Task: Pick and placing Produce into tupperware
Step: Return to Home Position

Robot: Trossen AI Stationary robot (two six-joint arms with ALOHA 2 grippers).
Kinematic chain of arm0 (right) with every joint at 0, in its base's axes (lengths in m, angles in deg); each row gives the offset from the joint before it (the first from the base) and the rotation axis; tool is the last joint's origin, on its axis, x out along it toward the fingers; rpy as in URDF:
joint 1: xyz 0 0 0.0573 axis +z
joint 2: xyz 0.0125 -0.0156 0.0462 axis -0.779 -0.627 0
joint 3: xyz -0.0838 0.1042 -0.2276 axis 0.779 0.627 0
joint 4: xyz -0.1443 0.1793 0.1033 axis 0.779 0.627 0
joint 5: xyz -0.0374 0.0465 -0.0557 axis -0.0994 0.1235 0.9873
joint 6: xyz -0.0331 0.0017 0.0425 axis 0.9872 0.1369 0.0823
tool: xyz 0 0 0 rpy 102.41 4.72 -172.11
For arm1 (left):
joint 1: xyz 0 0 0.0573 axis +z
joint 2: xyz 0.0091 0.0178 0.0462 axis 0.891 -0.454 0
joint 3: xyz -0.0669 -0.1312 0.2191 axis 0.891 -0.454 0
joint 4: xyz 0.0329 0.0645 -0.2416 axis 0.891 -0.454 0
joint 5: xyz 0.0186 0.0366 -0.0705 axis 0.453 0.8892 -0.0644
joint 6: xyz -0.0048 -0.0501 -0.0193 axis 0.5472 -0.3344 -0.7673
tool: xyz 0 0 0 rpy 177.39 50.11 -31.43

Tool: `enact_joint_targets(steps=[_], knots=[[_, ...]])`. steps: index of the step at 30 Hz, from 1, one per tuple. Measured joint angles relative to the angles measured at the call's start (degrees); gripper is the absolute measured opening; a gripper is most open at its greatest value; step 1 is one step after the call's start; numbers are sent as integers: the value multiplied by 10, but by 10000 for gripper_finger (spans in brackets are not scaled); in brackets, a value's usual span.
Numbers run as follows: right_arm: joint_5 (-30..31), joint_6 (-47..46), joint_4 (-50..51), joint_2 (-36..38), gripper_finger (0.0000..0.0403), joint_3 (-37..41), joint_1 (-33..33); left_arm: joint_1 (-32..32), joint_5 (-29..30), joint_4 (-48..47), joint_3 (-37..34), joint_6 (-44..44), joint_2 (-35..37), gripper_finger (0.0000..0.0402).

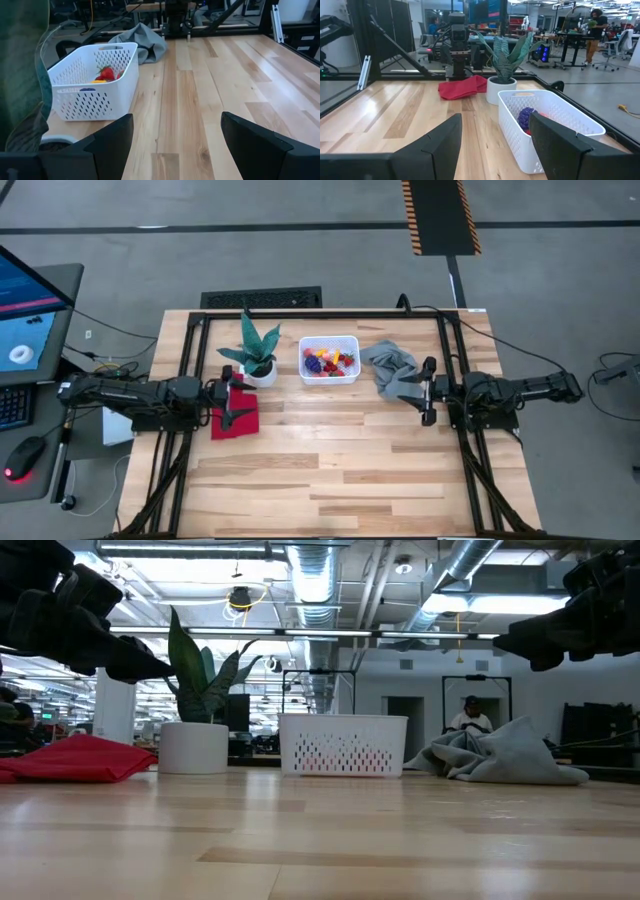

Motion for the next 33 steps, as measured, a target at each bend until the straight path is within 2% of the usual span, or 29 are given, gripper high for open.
enact_joint_targets(steps=[22,27,33], knots=[[0,0,0,0,255,0,0,0,1,0,0,-5,3,293],[0,0,0,0,255,0,0,0,-9,-1,0,-7,36,293],[0,0,0,12,255,0,0,0,-14,-2,0,-11,117,293]])
